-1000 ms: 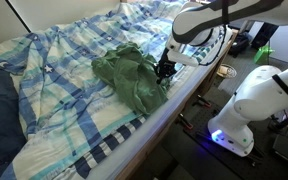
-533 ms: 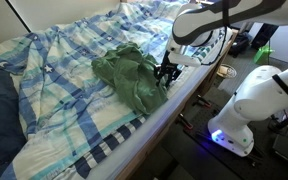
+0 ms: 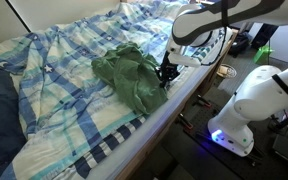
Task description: Fold the green cloth on the bed.
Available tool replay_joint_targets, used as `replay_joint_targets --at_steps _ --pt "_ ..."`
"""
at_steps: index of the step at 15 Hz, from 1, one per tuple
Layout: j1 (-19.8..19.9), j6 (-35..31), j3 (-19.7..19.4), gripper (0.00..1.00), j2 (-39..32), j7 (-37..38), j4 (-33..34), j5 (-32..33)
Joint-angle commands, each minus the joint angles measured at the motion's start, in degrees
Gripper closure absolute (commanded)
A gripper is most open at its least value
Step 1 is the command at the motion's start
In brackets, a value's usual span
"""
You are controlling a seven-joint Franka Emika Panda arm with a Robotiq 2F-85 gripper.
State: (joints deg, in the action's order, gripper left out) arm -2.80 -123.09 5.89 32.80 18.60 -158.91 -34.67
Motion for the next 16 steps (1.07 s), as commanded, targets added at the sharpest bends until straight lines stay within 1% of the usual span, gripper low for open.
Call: replay_joint_targets --at_steps 1,2,3,4,5,12,13,14,15,16 --pt "-0.2 -0.2 -0.1 1.0 -1.4 0.4 0.0 0.1" --pt "-0.2 -0.1 0.0 1.0 -1.7 0.5 0.0 0.4" --pt "-0.2 -0.2 0.0 0.74 -2.0 0.5 0.0 0.3" --pt "-0.2 0.0 0.1 0.73 -2.1 0.6 0.0 0.5" --pt "-0.2 0.2 0.0 0.66 -2.2 0.6 0.0 0.5" --pt "-0.2 -0.7 0.0 0.14 -3.9 0.2 0.0 0.5" --pt "-0.2 -0.9 -0.1 0.38 -4.2 0.1 0.0 0.4" --pt "-0.2 -1.0 -0.1 0.53 -4.4 0.0 0.0 0.3" --pt "-0.2 -1.1 -0.1 0.54 -4.5 0.0 0.0 0.4" --pt "-0.2 -1.2 -0.1 0.62 -4.7 -0.1 0.0 0.4"
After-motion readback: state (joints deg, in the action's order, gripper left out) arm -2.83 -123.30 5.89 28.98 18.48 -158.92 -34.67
